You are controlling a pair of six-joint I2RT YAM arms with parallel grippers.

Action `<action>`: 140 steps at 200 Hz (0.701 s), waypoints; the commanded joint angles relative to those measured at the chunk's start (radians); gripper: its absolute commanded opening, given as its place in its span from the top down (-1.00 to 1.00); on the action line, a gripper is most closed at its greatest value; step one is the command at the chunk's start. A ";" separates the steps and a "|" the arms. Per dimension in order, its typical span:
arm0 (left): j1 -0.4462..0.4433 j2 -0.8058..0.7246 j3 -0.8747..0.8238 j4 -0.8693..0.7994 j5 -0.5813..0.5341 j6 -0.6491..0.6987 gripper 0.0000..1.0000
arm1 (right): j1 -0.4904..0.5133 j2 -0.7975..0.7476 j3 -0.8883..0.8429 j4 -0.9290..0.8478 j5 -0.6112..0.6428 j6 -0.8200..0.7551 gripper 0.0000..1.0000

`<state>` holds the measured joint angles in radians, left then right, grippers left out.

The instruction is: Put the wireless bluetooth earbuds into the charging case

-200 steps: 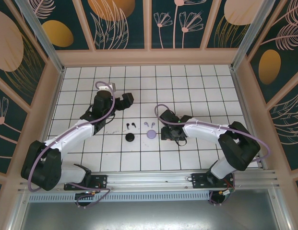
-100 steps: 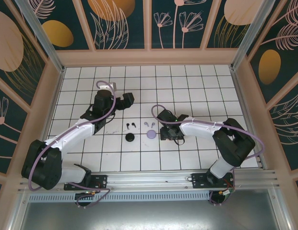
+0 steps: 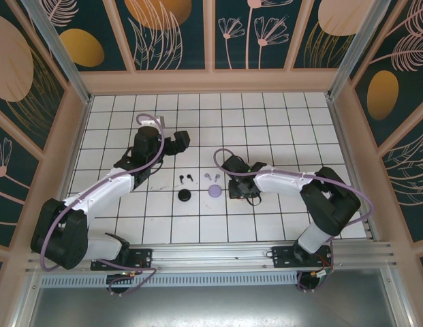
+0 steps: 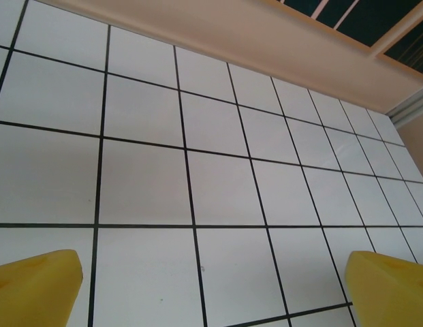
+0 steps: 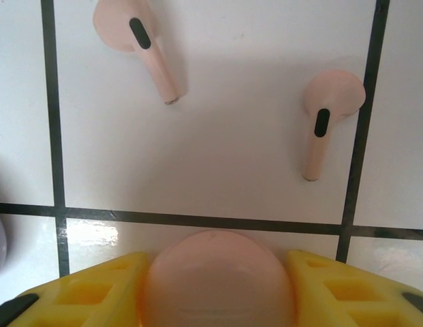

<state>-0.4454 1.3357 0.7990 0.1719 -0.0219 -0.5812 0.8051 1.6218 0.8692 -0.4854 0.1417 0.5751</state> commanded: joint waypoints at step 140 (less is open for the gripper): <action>-0.005 -0.059 0.034 -0.001 -0.056 -0.080 -0.88 | 0.008 -0.223 0.005 -0.036 -0.060 0.060 0.23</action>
<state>-0.4454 1.2778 0.8265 0.1192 -0.1314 -0.6605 0.8055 1.4628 0.8547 -0.4881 0.0944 0.6121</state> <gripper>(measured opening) 0.950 0.470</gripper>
